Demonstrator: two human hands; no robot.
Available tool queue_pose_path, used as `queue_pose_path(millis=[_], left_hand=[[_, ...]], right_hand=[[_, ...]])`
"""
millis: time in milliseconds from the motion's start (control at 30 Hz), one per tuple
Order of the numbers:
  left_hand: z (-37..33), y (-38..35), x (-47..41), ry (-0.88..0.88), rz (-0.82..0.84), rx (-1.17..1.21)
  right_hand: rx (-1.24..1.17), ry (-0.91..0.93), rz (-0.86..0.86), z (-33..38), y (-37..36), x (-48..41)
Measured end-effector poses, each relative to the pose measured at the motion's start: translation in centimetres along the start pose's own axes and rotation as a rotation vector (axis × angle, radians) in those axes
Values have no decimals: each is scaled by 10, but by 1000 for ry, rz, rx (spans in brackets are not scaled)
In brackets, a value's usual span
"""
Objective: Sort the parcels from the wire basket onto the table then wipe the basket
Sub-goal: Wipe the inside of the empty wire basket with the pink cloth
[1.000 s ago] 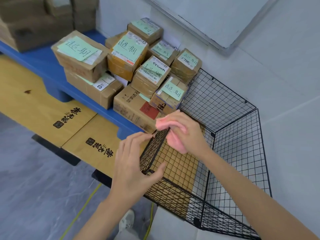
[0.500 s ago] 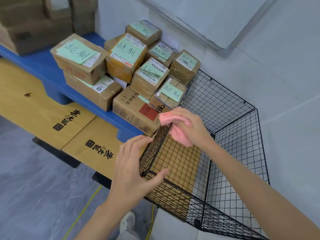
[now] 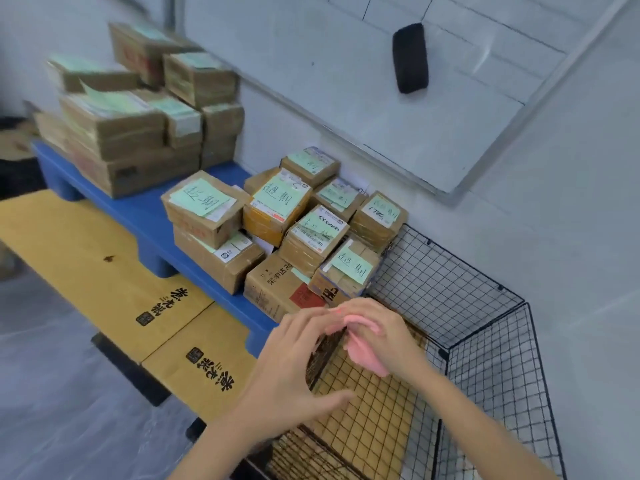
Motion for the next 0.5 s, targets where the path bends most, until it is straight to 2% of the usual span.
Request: queue_pose_path(millis=[167, 333, 500], left_hand=[[-1, -6, -29, 17, 112, -130], [2, -13, -47, 35, 180, -191], [4, -24, -55, 93, 161, -173]], right_hand=[[-21, -96, -154, -47, 29, -43], [-58, -35, -246, -54, 33, -44], [-122, 117, -177, -29, 7, -15]])
Point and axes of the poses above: each hand's wrist, its own x-axis away from the middle knuckle, its own y-axis out of the back of the hand, z = x × y, the point moved 4 cm from there along -x, towards the middle knuckle, and after that the axes turned 1 degree about x, right-handed, at the moved point
